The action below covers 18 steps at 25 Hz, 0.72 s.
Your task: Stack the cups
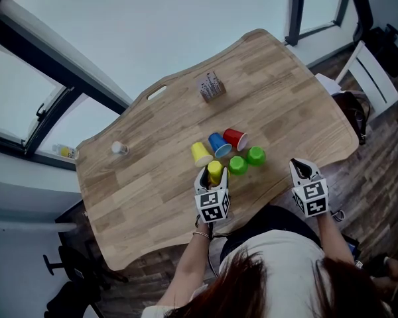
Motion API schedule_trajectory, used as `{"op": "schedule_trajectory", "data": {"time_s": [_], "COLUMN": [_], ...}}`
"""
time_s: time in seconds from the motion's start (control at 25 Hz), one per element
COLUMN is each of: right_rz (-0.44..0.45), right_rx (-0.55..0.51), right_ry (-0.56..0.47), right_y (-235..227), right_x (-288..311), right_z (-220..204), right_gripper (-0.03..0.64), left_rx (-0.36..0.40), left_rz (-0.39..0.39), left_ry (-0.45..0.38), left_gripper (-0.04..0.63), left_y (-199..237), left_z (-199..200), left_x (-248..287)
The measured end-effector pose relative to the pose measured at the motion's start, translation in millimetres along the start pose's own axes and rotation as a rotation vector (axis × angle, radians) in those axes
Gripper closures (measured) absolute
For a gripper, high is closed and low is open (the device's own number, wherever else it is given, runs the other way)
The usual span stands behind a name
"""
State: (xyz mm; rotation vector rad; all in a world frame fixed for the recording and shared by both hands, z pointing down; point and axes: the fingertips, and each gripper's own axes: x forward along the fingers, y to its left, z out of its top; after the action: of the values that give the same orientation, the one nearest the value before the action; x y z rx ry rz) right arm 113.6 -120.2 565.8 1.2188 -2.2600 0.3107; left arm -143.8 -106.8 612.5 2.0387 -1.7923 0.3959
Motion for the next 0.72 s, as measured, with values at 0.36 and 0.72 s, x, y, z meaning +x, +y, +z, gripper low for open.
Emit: {"op": "schedule_trajectory", "data": {"time_s": [0.36, 0.72], "right_rz": [0.001, 0.012], "right_rx": [0.0, 0.086], "right_ry": [-0.002, -0.027], "right_y": [3.2, 3.8], "right_x": [-1.6, -8.3], "right_z": [-0.3, 4.4], "right_gripper": [0.588, 0.588], "left_rx": [-0.006, -0.037], "left_rz": [-0.004, -0.018], "left_ry": [-0.009, -0.001], "left_gripper": [0.333, 0.331], "left_y": [-3.6, -7.6], "left_z": [0.2, 4.0], "left_x": [-0.4, -9.2]}}
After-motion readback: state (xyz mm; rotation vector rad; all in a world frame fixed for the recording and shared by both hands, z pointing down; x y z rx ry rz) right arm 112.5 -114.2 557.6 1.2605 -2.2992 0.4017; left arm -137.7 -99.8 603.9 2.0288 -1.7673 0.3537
